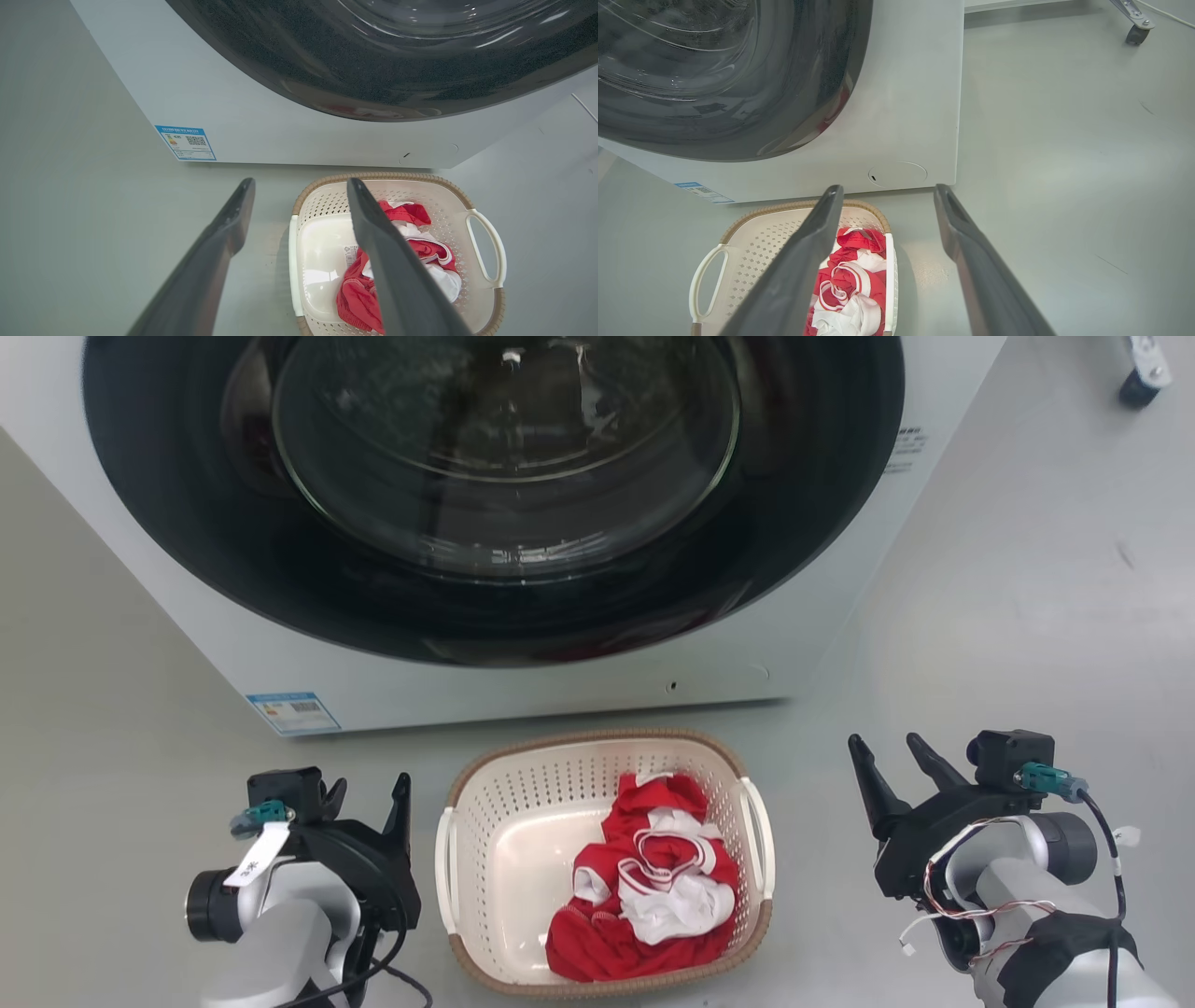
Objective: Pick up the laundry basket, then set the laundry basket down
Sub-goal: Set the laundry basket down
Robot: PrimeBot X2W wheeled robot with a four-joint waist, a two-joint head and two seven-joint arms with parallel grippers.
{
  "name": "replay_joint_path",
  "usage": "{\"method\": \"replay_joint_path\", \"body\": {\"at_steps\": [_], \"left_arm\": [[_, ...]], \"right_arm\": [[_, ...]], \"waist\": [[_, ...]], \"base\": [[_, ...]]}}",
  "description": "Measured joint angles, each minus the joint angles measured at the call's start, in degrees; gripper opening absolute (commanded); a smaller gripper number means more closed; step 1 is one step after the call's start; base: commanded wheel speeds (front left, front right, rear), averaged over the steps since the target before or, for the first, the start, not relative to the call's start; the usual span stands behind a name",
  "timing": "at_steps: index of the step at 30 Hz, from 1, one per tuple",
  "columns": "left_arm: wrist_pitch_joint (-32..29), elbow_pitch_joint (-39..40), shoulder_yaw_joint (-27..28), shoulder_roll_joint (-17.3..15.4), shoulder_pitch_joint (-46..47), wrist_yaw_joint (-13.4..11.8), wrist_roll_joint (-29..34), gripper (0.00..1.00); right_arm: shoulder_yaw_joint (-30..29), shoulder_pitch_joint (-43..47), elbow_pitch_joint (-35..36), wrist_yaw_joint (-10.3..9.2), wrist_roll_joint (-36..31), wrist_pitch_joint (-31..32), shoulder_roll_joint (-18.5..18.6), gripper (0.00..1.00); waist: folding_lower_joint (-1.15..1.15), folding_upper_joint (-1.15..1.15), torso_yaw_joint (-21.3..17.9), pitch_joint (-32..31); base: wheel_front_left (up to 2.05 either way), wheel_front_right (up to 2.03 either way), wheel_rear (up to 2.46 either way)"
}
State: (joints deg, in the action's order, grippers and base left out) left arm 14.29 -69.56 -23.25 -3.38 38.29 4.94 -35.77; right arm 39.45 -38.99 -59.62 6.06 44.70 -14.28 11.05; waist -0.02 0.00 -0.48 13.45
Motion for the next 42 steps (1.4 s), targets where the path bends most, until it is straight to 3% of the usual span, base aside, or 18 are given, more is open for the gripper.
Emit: {"method": "replay_joint_path", "body": {"at_steps": [12, 26, 42], "left_arm": [[0.0, 10.3, 0.2, -2.1, -4.8, -3.8, 3.1, 1.0], [0.0, 30.2, 1.7, -5.2, -16.8, -8.7, 7.8, 1.0], [0.0, 49.7, 5.0, -6.6, -32.0, -11.2, 10.8, 1.0]], "right_arm": [[-2.4, 3.7, 8.3, -3.87, -4.3, 0.0, 2.3, 1.0], [-4.8, 11.2, 22.0, -9.56, -10.7, 0.0, 4.3, 1.0], [-9.8, 24.8, 35.9, -12.17, -15.0, 0.0, 6.6, 1.0]], "waist": [[0.01, 0.0, 0.5, -6.6], [0.01, 0.0, 0.9, -11.2], [0.01, 0.0, 0.1, -15.2]], "base": [[0.0, 0.0, 0.0], [0.0, 0.0, 0.0], [0.0, 0.0, 0.0]]}}
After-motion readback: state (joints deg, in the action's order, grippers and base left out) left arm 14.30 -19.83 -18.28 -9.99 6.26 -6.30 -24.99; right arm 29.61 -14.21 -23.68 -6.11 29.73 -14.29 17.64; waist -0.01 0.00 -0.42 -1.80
